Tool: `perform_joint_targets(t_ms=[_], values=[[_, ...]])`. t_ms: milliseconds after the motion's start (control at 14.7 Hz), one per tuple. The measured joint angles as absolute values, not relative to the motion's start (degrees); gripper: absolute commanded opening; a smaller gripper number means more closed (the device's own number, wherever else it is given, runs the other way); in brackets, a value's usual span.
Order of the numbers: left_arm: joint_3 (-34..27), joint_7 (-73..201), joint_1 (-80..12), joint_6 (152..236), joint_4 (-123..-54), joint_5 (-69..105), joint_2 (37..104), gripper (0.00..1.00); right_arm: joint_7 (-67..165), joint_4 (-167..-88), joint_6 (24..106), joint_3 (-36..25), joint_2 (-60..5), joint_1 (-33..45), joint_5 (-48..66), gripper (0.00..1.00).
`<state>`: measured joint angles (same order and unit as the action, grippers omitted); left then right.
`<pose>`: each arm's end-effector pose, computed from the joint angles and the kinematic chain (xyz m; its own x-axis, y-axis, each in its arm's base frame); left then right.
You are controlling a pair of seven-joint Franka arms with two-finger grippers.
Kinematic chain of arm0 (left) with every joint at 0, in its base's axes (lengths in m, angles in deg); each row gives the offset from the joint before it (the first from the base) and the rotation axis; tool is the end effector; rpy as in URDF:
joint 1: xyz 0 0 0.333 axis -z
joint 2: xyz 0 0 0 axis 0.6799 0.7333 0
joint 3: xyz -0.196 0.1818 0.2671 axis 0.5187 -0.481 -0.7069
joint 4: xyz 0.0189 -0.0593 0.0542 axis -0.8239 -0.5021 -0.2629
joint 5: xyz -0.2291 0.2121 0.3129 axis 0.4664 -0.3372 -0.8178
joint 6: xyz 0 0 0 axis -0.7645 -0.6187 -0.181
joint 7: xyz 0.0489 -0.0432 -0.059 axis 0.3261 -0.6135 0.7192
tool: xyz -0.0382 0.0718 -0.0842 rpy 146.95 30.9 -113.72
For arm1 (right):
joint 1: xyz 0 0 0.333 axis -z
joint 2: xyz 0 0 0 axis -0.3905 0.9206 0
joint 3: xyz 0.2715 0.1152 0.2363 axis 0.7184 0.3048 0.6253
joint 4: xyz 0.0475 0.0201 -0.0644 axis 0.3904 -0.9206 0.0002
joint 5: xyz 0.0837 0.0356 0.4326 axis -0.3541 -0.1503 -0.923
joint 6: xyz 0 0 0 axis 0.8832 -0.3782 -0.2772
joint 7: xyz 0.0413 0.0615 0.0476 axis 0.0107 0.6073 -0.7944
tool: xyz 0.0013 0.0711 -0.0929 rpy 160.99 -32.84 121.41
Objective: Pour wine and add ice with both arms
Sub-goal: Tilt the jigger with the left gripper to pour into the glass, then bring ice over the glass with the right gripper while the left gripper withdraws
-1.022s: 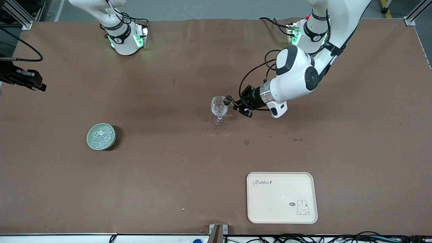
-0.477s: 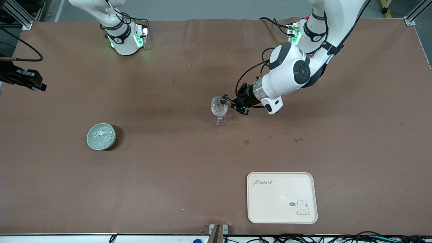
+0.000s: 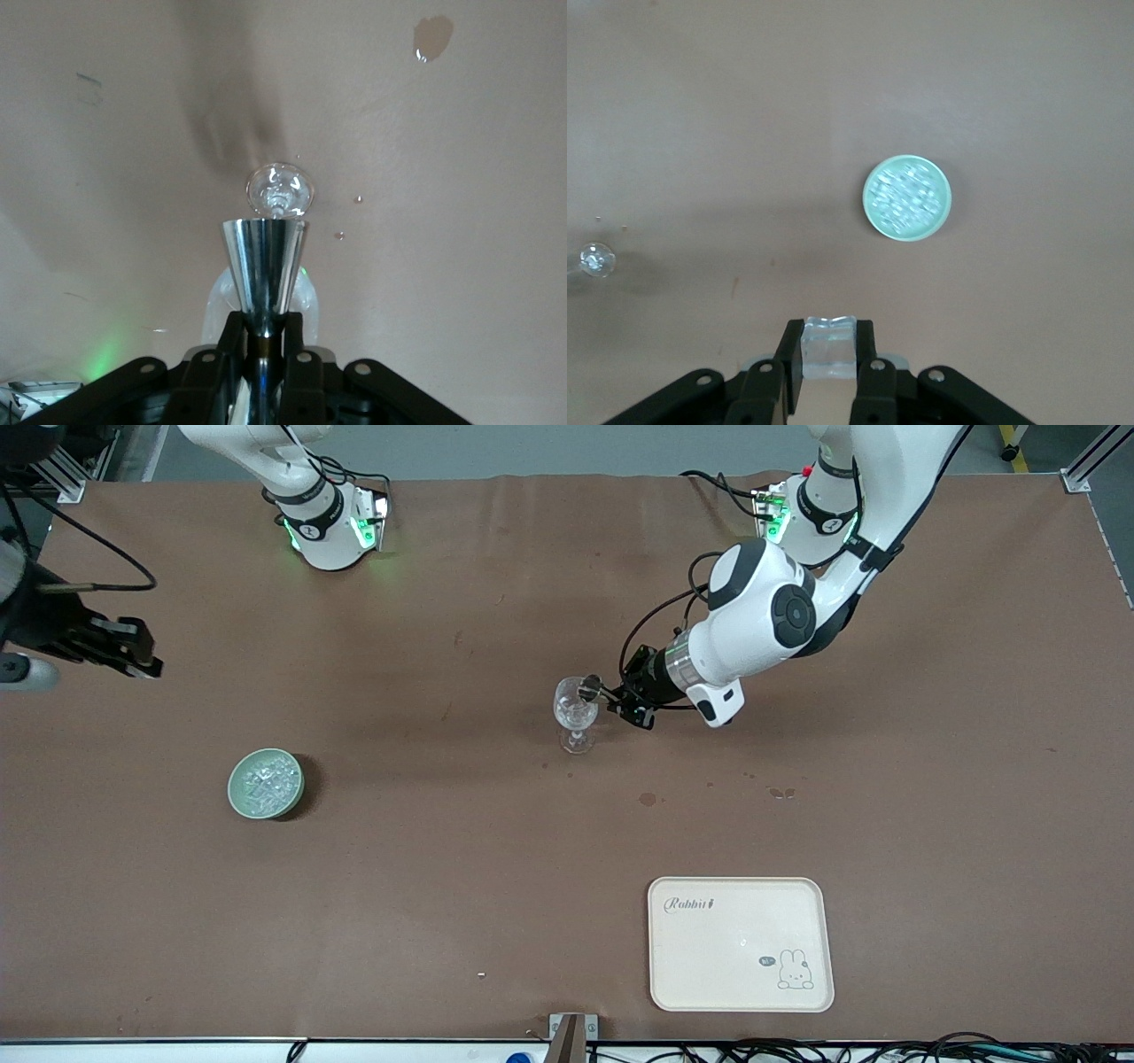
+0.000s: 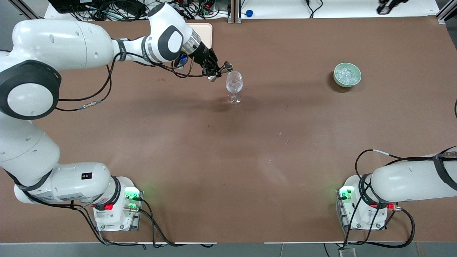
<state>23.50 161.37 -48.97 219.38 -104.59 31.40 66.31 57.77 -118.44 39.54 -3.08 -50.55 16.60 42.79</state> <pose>0.5396 -0.4013 0.3575 0.0567 0.8511 -0.5220 0.9939 -0.0978 -0.0514 0.6078 0.0420 0.6706 0.9998 -0.0094 -0.0148 -0.0102 -0.9983 -0.0566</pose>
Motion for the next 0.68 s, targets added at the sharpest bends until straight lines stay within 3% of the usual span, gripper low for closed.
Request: perform_joint_targets(t_ms=[272, 681], values=[[23.7, 160.7, -49.3, 219.0, -102.0, 35.5, 68.5, 0.0, 57.9, -121.0, 45.9, -2.9, -49.3, 10.3, 42.7, 0.03], [23.8, 153.9, -53.4, 208.1, -95.4, 44.5, 68.7, 0.0, 62.6, -121.4, 55.5, -2.9, -42.3, 1.4, 42.7, 0.02]])
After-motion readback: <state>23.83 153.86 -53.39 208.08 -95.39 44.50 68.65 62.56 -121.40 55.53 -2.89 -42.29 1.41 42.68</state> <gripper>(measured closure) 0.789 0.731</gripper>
